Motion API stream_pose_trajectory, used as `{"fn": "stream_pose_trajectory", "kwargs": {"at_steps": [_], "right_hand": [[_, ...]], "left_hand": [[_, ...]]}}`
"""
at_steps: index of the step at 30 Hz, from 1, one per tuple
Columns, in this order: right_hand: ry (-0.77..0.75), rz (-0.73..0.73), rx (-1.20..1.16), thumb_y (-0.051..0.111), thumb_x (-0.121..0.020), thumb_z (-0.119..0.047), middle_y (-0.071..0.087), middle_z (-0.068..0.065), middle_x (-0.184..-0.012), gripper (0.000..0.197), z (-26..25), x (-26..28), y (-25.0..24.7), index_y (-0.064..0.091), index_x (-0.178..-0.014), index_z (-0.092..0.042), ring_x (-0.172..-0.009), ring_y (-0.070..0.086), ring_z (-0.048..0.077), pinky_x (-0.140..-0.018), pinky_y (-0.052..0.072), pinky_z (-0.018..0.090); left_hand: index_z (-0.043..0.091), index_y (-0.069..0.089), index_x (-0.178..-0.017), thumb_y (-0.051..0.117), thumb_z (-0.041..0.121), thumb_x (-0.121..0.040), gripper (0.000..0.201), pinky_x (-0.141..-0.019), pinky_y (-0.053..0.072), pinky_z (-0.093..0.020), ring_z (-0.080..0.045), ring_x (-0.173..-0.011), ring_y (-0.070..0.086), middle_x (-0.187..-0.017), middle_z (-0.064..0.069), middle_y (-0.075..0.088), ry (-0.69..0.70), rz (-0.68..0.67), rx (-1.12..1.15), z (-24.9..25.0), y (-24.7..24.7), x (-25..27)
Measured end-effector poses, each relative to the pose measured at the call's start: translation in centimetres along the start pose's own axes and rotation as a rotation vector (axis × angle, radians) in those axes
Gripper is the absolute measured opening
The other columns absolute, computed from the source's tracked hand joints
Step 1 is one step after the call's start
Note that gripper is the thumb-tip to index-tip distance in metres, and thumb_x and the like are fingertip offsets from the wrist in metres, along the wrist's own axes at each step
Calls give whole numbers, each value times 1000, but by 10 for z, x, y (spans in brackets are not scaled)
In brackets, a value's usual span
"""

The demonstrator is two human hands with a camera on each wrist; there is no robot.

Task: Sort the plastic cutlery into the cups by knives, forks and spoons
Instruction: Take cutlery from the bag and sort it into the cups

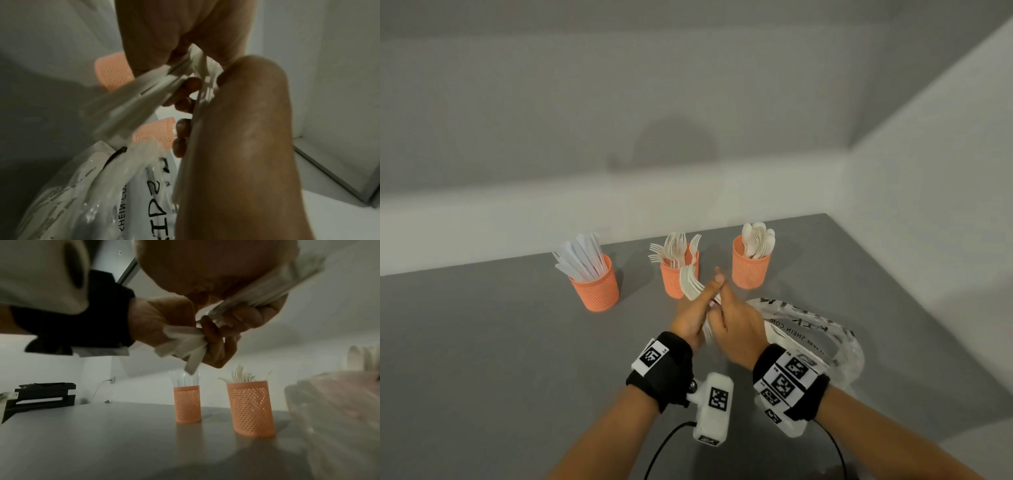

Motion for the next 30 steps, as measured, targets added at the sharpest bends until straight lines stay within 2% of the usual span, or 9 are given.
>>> {"fn": "stream_pose_trajectory", "kwargs": {"at_steps": [2, 6, 9, 11, 16, 19, 22, 26, 30], "right_hand": [[65, -113, -94, 27, -85, -31, 55, 13, -129, 69, 9, 3, 13, 11, -150, -15, -110, 57, 26, -84, 41, 27], [74, -266, -15, 45, -93, -21, 57, 12, -120, 44, 33, 8, 15, 42, -137, -13, -109, 54, 24, -92, 42, 32], [39, -303, 196, 46, -84, -48, 53, 3, -120, 51, 56, 21, 0, 53, -127, -22, -113, 48, 20, -97, 38, 31], [73, -291, 270, 41, -75, -60, 51, -1, -124, 61, 77, 31, -17, 55, -124, -26, -118, 45, 18, -103, 32, 32], [190, -72, 429, 69, -78, -30, 57, 5, -119, 25, 125, 44, -77, 68, -104, -26, -118, 48, 27, -100, 28, 37], [300, -69, 468, 69, -80, -29, 51, 9, -133, 20, 147, 47, -94, 69, -99, -28, -131, 38, 28, -109, 19, 43], [380, -144, 465, 59, -88, -31, 37, 4, -145, 23, 162, 50, -100, 63, -111, -31, -138, 28, 22, -113, 16, 38], [426, -221, 391, 53, -92, -20, 47, 3, -136, 25, 169, 53, -96, 64, -113, -25, -125, 46, 17, -98, 34, 21], [461, -214, 289, 54, -87, -9, 54, 1, -125, 27, 179, 55, -93, 68, -106, -22, -107, 55, 18, -86, 35, 15]], "left_hand": [[16, 64, -96, 56, 32, -90, 19, -83, 52, -34, -19, -83, 66, -87, -6, 69, -69, 49, 6, -11, -10, -4], [8, 60, -87, 49, 29, -95, 25, -52, 53, -20, -9, -52, 65, -60, 0, 69, -140, 207, -71, -25, -42, -12], [6, 57, -85, 49, 16, -94, 16, -47, 53, -20, -9, -48, 65, -54, -1, 67, -152, 216, -68, -14, -50, -16], [3, 56, -87, 49, 7, -93, 10, -45, 52, -20, -10, -46, 64, -54, -3, 64, -88, 219, -110, 12, -53, -22], [13, 59, -75, 55, 3, -88, 16, -72, 53, -32, -14, -56, 65, -54, 2, 67, 225, 332, -205, 103, -61, -53], [14, 55, -83, 57, -2, -83, 16, -63, 54, -22, -6, -51, 64, -53, 3, 67, 368, 373, -142, 144, -57, -73], [12, 54, -84, 56, -5, -81, 18, -58, 51, -19, -7, -49, 61, -68, -7, 62, 440, 374, -164, 163, -49, -92], [8, 51, -95, 56, -1, -82, 16, -66, 48, -23, -15, -59, 57, -70, -7, 57, 459, 365, -332, 151, -43, -112], [14, 54, -89, 57, 0, -83, 16, -71, 49, -28, -18, -63, 57, -71, -7, 58, 435, 335, -387, 129, -39, -127]]}}
Point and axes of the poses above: each hand's wrist, its own x-axis away from the middle knuckle, its own y-axis out of the palm, z = x × y, the point moved 9 cm from there along -x, towards the middle knuckle
